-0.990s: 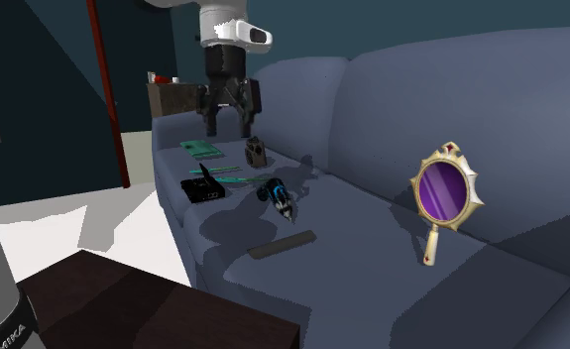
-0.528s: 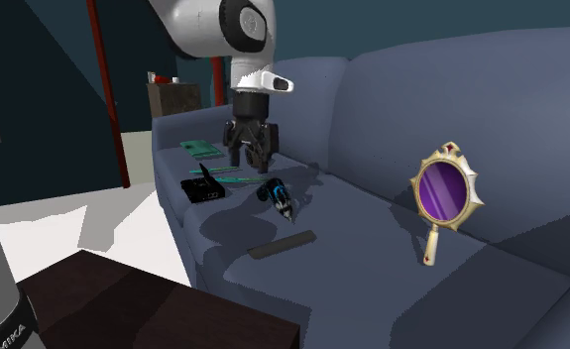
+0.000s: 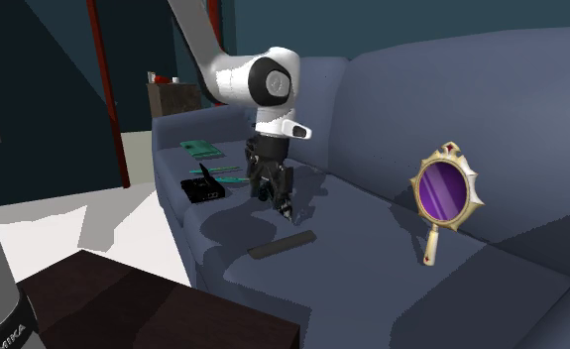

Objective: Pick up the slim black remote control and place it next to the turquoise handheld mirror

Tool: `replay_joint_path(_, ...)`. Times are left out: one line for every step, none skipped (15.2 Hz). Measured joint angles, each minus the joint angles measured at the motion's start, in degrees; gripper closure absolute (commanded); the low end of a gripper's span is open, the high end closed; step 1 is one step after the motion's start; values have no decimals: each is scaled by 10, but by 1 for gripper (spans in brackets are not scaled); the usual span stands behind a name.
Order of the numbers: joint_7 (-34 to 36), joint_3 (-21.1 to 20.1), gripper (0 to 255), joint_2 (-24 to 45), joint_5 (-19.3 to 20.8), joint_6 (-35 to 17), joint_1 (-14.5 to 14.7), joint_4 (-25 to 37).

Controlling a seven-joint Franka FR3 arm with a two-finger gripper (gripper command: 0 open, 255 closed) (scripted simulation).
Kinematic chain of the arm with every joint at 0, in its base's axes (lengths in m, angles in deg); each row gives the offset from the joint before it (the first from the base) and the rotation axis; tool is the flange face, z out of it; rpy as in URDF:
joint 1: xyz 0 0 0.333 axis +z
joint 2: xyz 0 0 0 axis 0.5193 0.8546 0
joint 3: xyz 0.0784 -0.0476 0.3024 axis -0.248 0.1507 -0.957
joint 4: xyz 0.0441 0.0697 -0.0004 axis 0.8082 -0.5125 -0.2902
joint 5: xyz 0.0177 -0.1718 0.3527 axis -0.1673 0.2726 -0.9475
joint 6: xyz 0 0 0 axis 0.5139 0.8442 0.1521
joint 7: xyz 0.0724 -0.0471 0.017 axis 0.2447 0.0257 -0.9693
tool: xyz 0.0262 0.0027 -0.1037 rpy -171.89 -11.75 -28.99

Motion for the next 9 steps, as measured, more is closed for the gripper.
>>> replay_joint_path(0,1,0,26,-7,-6,-4,19)
replay_joint_path(1,2,0,49,-14,-13,-8,33)
replay_joint_path(5,1,0,67,-22,-21,-10,41)
replay_joint_path(6,1,0,93,-29,-25,-14,62)
replay_joint_path(7,0,0,114,-37,-31,-18,76)
replay_joint_path(9,-1,0,137,-44,-40,-21,88)
replay_joint_path(10,-1,0,160,-51,-44,-25,106)
replay_joint_path(12,-2,0,174,-55,-48,-27,115)
replay_joint_path(13,-3,0,184,-57,-53,-27,120)
